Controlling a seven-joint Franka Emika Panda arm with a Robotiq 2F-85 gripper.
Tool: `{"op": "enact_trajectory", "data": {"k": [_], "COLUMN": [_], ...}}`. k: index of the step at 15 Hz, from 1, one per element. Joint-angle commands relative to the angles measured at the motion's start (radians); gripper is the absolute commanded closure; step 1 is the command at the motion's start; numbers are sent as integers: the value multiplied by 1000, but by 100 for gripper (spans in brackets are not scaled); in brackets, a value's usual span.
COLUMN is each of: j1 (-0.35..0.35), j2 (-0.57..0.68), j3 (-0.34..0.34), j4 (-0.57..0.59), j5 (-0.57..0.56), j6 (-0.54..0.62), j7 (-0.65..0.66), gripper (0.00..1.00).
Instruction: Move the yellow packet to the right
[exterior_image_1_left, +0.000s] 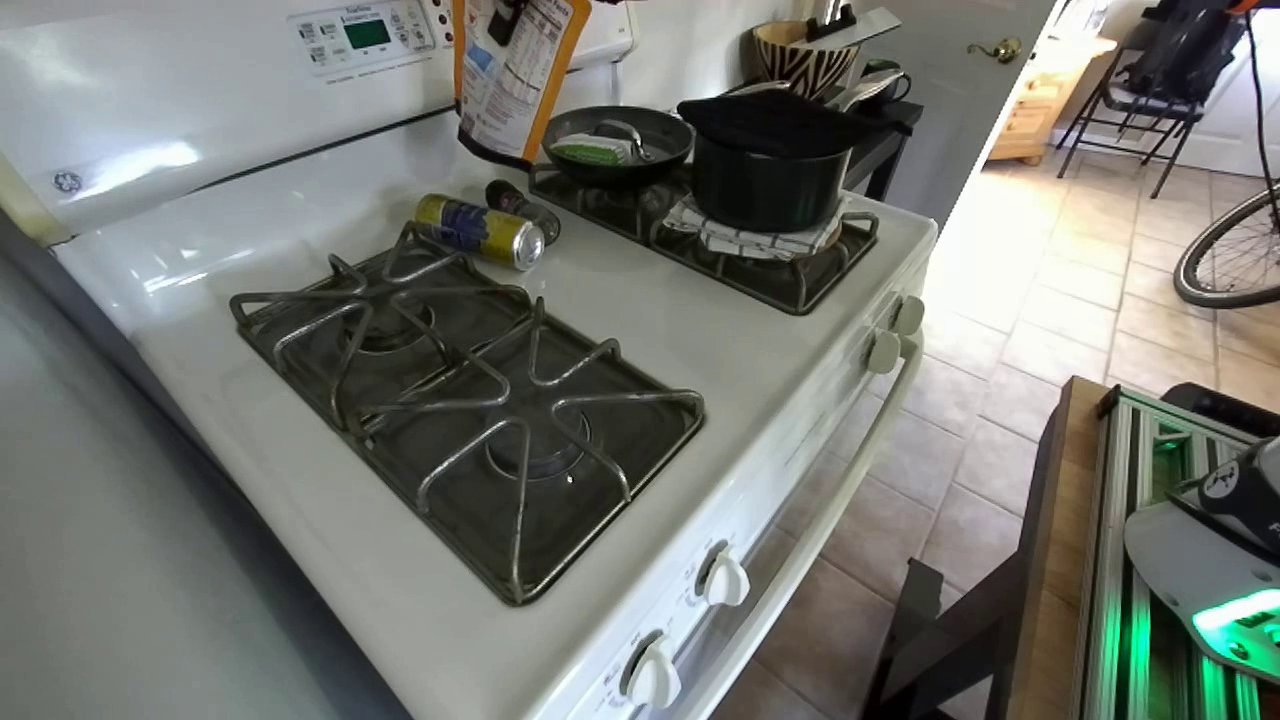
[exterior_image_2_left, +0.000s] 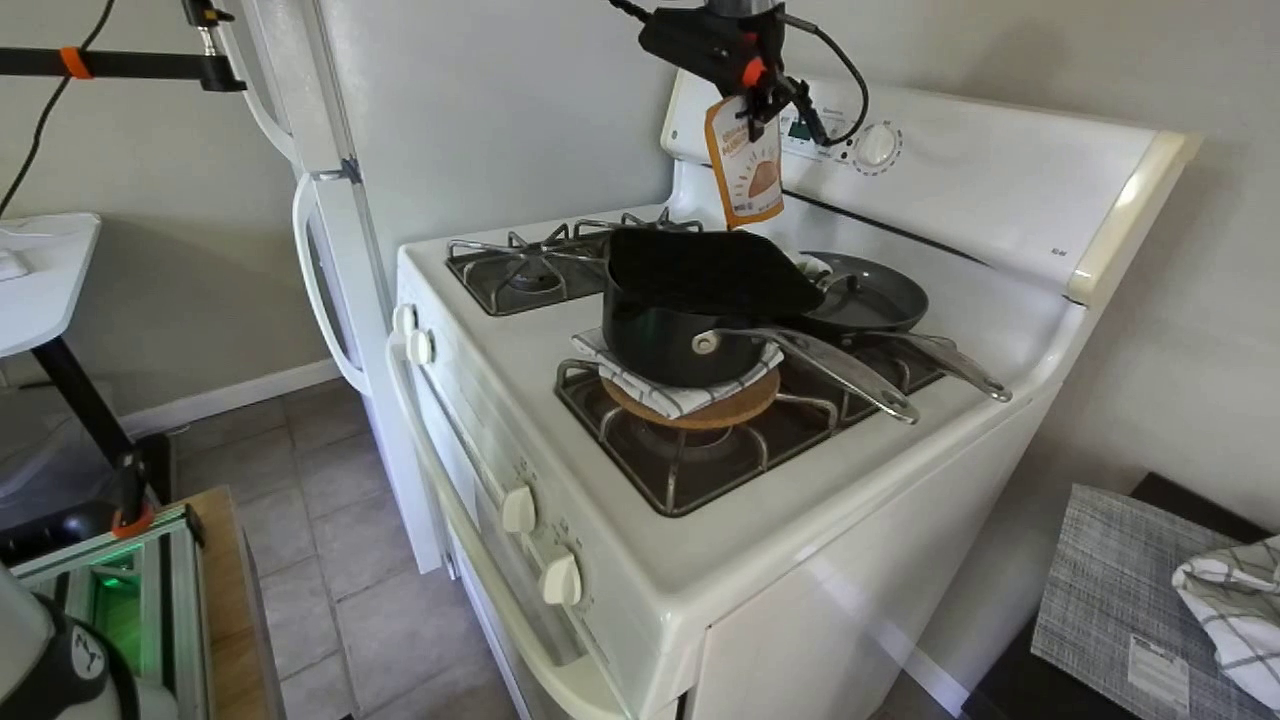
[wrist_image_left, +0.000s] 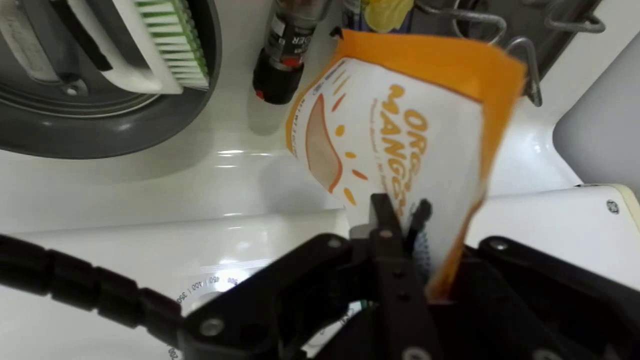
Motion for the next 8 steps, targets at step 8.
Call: {"op": "enact_trajectory", "data": {"k": [8], "j1": [13], "j2": [135], "j3": [-55], "j4": [82], "j5": [-81], "j6": [-23], "j7": [179], "gripper": [100]}}
